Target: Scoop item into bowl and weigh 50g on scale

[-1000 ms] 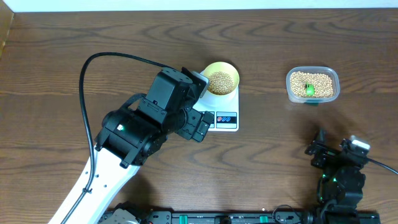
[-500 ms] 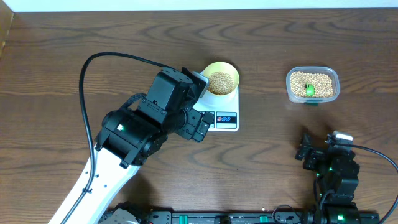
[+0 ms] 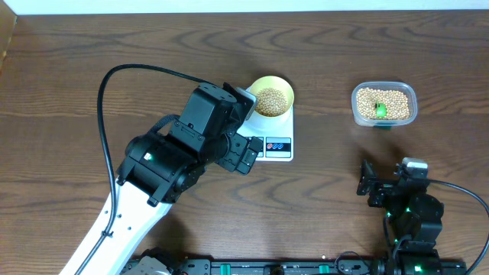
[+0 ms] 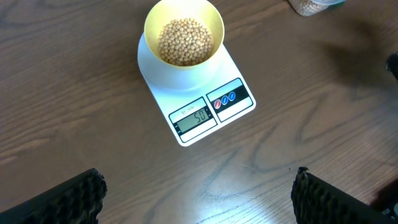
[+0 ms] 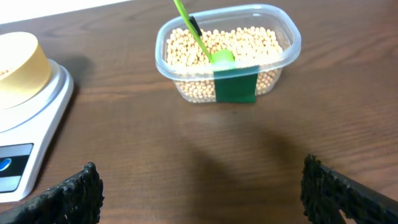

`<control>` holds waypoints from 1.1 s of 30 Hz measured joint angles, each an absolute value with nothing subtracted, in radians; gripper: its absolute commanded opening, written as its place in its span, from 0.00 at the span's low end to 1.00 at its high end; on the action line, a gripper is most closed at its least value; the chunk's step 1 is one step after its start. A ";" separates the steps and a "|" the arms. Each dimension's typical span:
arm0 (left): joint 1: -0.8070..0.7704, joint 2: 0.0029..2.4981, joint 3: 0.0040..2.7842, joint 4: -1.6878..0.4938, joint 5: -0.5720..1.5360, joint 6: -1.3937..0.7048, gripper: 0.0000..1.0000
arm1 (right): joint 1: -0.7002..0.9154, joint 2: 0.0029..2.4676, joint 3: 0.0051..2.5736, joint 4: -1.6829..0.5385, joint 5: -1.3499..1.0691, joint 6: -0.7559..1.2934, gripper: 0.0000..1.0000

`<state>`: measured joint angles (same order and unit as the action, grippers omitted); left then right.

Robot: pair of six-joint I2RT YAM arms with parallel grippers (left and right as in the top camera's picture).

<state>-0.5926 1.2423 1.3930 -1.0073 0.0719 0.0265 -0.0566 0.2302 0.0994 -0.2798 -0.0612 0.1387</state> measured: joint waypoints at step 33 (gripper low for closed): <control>-0.593 1.242 1.393 -1.007 0.072 0.027 0.98 | -0.057 0.036 0.010 -0.069 -0.075 0.125 0.99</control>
<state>-0.5926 1.2423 1.3930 -1.0073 0.0723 0.0265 -0.0566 0.0360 0.0101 -0.0689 -0.0753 0.1246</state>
